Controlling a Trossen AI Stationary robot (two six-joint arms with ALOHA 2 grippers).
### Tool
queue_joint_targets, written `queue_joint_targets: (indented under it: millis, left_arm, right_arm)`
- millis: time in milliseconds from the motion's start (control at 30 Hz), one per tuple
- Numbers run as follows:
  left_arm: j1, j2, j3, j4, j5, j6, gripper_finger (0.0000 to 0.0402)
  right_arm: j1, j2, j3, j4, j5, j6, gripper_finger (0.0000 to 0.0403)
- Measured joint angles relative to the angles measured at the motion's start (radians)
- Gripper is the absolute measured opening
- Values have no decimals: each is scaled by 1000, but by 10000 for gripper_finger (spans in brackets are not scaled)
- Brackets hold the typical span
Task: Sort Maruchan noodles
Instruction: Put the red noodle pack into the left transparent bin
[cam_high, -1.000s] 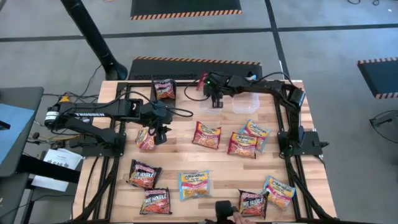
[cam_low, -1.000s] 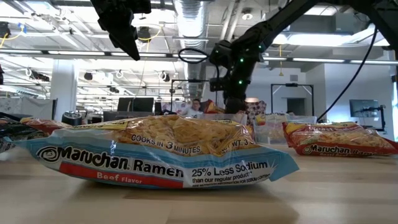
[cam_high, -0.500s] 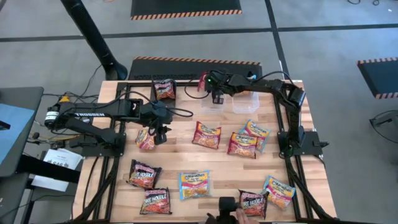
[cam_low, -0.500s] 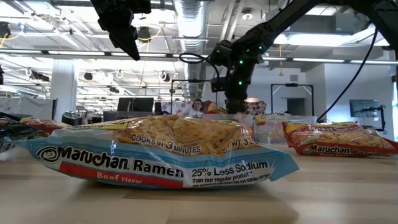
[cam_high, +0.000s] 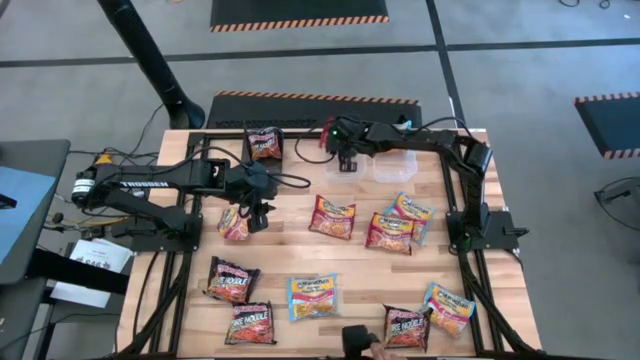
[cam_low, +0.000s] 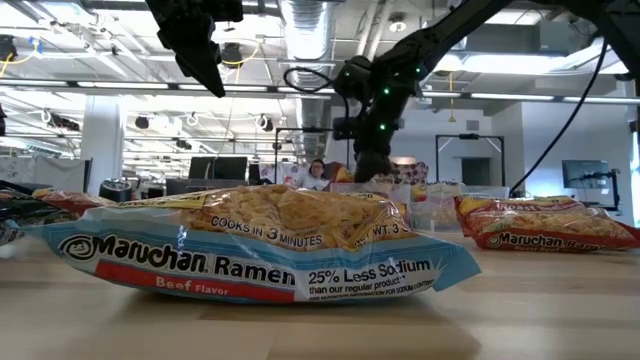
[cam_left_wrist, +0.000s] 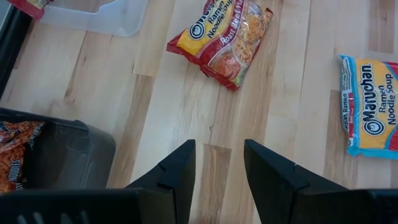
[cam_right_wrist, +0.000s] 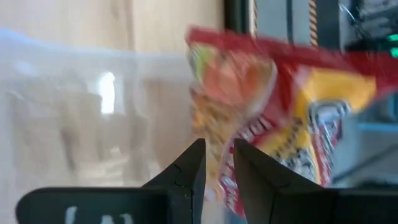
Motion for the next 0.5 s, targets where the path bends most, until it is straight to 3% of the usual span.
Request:
queue_joint_targets:
  millis: [167,500]
  left_arm:
    - [0,0,0,0,-1,15,124]
    - [0,0,0,0,-2,15,124]
  right_arm:
    - [18,0,0,85,-117,3,107]
    - [4,25,1,184,-155,39,107]
